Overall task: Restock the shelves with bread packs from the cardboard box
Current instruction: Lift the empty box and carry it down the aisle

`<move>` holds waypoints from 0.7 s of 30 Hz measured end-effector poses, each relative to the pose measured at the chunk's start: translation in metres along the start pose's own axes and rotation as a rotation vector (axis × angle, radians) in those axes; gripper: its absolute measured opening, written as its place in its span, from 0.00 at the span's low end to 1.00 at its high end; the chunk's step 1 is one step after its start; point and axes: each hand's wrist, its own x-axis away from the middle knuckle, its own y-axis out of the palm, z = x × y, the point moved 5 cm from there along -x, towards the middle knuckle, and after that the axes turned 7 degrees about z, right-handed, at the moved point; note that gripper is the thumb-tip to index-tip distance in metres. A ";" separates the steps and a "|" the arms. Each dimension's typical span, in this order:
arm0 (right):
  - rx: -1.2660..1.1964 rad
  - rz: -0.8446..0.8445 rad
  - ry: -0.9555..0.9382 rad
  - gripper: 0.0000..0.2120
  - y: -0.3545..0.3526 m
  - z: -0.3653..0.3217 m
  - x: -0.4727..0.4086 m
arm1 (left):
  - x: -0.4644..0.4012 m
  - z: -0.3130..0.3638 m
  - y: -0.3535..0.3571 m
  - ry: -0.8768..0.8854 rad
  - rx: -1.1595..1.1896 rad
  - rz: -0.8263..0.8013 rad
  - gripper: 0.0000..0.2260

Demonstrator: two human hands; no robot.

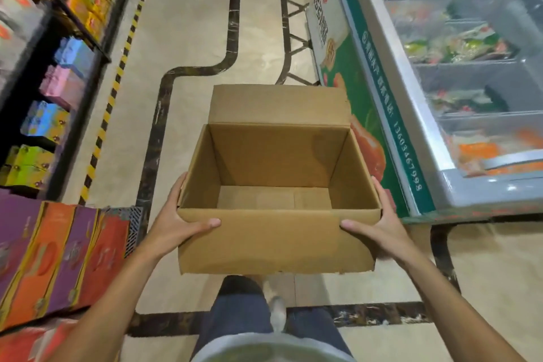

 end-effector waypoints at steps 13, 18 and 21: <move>0.087 -0.075 0.161 0.62 0.014 0.010 -0.318 | -0.304 -0.008 0.100 -0.231 -0.066 -0.135 0.58; 0.098 -0.155 0.215 0.64 0.036 0.081 -0.442 | -0.396 -0.071 0.161 -0.330 -0.041 -0.188 0.59; 0.108 -0.187 0.244 0.65 0.050 0.145 -0.506 | -0.447 -0.126 0.203 -0.410 -0.084 -0.196 0.59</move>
